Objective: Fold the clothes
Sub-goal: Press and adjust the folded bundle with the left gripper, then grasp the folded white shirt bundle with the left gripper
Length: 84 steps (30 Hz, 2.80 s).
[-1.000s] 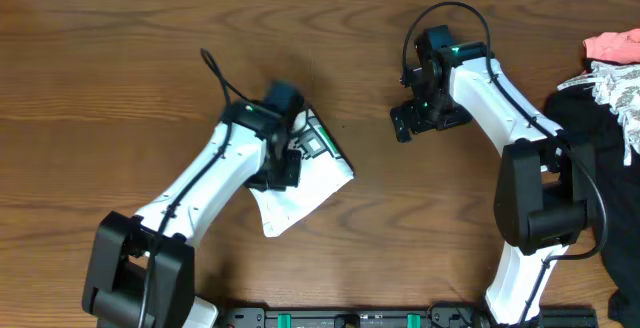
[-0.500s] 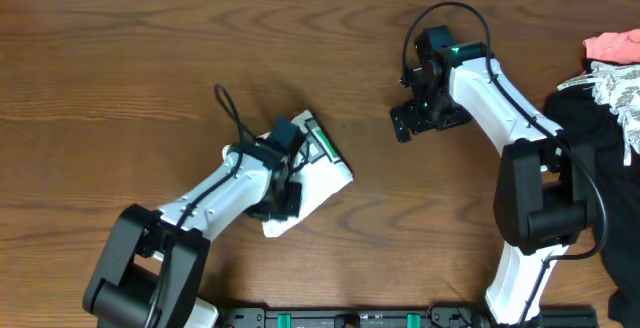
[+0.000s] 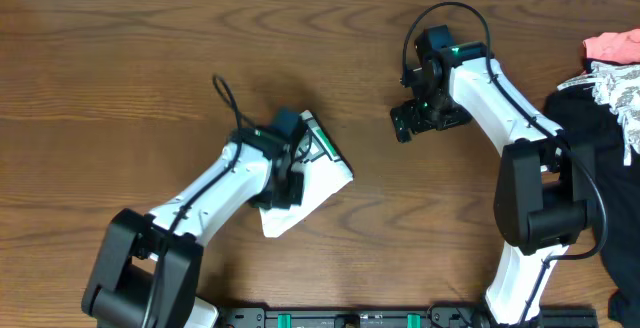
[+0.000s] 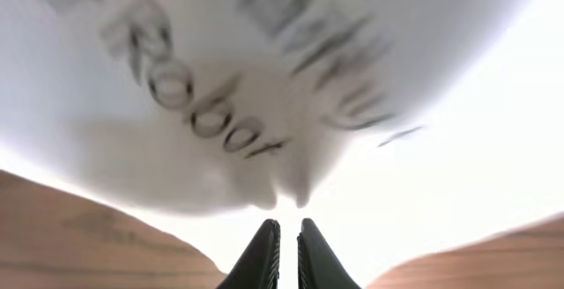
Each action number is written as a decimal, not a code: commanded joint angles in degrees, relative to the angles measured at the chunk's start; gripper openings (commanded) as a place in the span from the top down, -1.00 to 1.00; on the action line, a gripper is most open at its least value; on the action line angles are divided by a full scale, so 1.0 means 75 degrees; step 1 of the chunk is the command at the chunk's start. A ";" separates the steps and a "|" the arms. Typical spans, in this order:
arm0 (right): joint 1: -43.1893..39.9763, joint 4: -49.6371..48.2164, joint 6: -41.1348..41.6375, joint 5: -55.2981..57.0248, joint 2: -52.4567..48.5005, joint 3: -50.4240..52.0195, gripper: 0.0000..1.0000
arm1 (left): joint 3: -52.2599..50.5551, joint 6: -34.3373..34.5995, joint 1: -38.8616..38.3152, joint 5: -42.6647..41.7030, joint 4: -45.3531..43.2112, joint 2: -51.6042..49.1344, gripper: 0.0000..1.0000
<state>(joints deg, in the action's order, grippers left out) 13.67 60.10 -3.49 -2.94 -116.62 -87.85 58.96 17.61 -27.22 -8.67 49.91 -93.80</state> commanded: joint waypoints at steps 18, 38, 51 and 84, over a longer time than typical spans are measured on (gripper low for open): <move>-0.0379 -0.0131 0.0522 0.0393 -0.0055 0.0184 -0.98 | 0.0460 0.0070 -0.0221 -0.0251 -0.2763 -0.1081 0.80; -0.1294 -0.0309 0.0697 0.0391 -0.0055 0.0533 -0.98 | 0.1571 -0.0353 -0.0318 -0.0137 -0.1950 0.0006 0.72; -0.1294 -0.0332 0.0694 0.0391 -0.0055 0.0539 -0.98 | 0.0886 -0.0242 -0.1690 -0.0181 -0.1381 -0.0513 0.70; -0.1285 -0.0332 0.0691 0.0358 -0.0055 0.0539 -0.99 | 0.1008 0.0093 -0.0221 0.1702 -0.2605 -0.0134 0.69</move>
<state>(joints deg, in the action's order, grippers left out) 4.51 57.60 0.86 -0.23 -116.64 -84.20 67.31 18.06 -29.34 1.54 30.96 -92.05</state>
